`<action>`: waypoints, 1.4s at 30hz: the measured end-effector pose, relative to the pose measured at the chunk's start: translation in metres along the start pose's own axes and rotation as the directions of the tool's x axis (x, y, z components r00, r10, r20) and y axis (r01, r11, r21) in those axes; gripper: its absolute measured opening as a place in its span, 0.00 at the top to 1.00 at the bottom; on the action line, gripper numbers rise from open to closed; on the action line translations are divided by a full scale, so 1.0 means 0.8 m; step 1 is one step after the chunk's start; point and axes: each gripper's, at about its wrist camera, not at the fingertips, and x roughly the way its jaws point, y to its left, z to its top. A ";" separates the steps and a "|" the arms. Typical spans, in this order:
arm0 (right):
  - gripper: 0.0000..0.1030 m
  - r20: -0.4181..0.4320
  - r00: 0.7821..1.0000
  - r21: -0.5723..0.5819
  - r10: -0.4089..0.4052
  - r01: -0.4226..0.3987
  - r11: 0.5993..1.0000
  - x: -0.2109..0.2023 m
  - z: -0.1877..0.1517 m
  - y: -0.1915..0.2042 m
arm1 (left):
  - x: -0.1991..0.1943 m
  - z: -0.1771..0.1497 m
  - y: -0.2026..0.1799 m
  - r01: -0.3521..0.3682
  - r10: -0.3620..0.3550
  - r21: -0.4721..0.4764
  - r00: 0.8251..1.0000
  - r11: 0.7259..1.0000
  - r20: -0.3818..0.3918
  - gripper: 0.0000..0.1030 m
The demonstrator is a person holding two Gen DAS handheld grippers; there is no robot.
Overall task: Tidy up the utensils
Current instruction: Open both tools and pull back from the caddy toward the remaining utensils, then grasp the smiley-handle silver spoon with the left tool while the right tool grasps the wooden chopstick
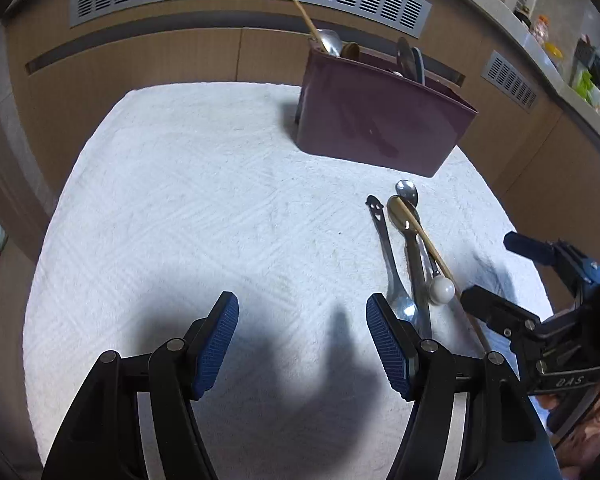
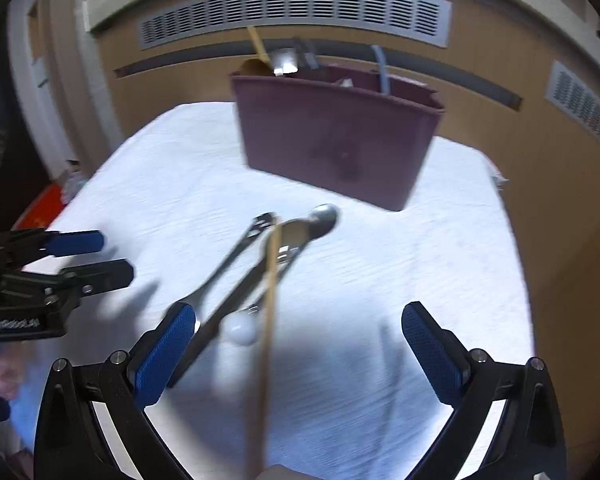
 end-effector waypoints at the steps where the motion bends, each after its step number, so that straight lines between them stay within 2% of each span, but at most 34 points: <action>1: 0.03 -0.010 1.000 0.008 0.013 -0.013 1.000 0.001 -0.001 0.000 | -0.001 -0.002 0.004 -0.002 0.002 -0.011 1.000 1.000 0.000 0.35; 3: 0.18 -0.045 0.998 0.043 0.043 -0.041 0.998 0.005 -0.005 -0.003 | -0.002 -0.002 0.010 -0.011 0.010 -0.029 1.000 1.000 -0.006 0.35; 4: 0.35 -0.068 0.996 0.056 0.058 -0.055 0.997 0.009 -0.005 -0.005 | -0.003 -0.003 0.013 -0.011 0.010 -0.036 1.000 0.999 -0.005 0.35; 5: 0.47 -0.107 0.990 0.074 0.091 -0.084 0.994 0.013 -0.008 -0.009 | -0.005 -0.003 0.015 -0.007 0.007 -0.042 1.000 0.999 -0.003 0.35; 7: 0.48 -0.127 0.985 0.090 0.115 -0.104 0.991 0.014 -0.014 -0.013 | -0.005 -0.001 0.017 -0.001 0.000 -0.051 1.000 0.999 -0.002 0.35; 9: 0.50 -0.130 0.987 0.065 0.092 -0.084 0.994 0.009 -0.020 -0.009 | -0.004 0.000 0.018 0.001 -0.002 -0.057 1.000 0.998 -0.006 0.35; 11: 0.66 -0.141 0.987 0.026 0.070 -0.068 0.997 0.010 -0.024 -0.004 | 0.000 0.001 0.016 0.008 -0.010 -0.064 1.000 0.998 -0.017 0.35; 15: 0.78 -0.146 0.989 -0.006 0.030 -0.031 0.999 0.019 -0.025 0.001 | 0.006 0.005 0.001 0.027 -0.029 -0.046 0.999 0.999 -0.036 0.35; 16: 0.89 -0.139 0.990 -0.023 0.013 -0.017 1.000 0.019 -0.025 0.003 | 0.006 0.007 -0.004 0.028 -0.030 -0.033 0.999 0.999 -0.038 0.35; 17: 0.94 -0.141 0.990 -0.028 0.011 -0.015 0.999 0.019 -0.024 0.003 | 0.006 0.008 -0.011 0.029 -0.030 -0.013 0.999 0.999 -0.039 0.35; 23: 0.95 -0.118 0.993 0.079 0.030 -0.020 0.997 0.012 -0.026 -0.034 | 0.016 0.021 -0.048 0.055 -0.048 0.102 0.996 0.993 -0.073 0.37; 26: 0.95 -0.102 0.994 0.127 0.030 -0.017 0.992 0.001 -0.031 -0.054 | 0.021 0.020 -0.064 0.072 -0.058 0.148 0.994 0.986 -0.094 0.60; 27: 0.95 -0.096 0.995 0.135 0.028 -0.015 0.991 -0.003 -0.034 -0.060 | 0.022 0.018 -0.068 0.077 -0.062 0.158 0.993 0.984 -0.099 0.63; 30: 0.94 -0.086 0.996 0.153 0.029 -0.015 0.988 -0.010 -0.039 -0.071 | 0.024 0.006 -0.080 0.091 -0.073 0.191 0.992 0.977 -0.102 0.63; 32: 0.94 -0.086 0.996 0.159 0.030 -0.016 0.987 -0.010 -0.039 -0.076 | 0.029 0.003 -0.081 0.072 -0.053 0.184 0.993 0.980 -0.103 0.63; 36: 0.94 -0.083 0.996 0.167 0.029 -0.015 0.986 -0.007 -0.038 -0.074 | 0.045 0.018 -0.079 0.063 -0.045 0.145 0.991 0.987 -0.124 0.63; 38: 0.94 -0.075 0.997 0.166 0.026 -0.013 0.986 -0.010 -0.038 -0.073 | 0.055 0.029 -0.083 0.059 -0.037 0.165 0.991 0.985 -0.131 0.63; 40: 0.93 -0.068 0.997 0.152 0.028 -0.017 0.988 -0.012 -0.034 -0.069 | 0.067 0.038 -0.089 0.060 -0.031 0.193 0.988 0.979 -0.148 0.69; 42: 0.90 -0.066 0.997 0.139 0.036 -0.026 0.990 -0.014 -0.029 -0.065 | 0.081 0.047 -0.091 0.065 -0.028 0.211 0.984 0.975 -0.174 0.82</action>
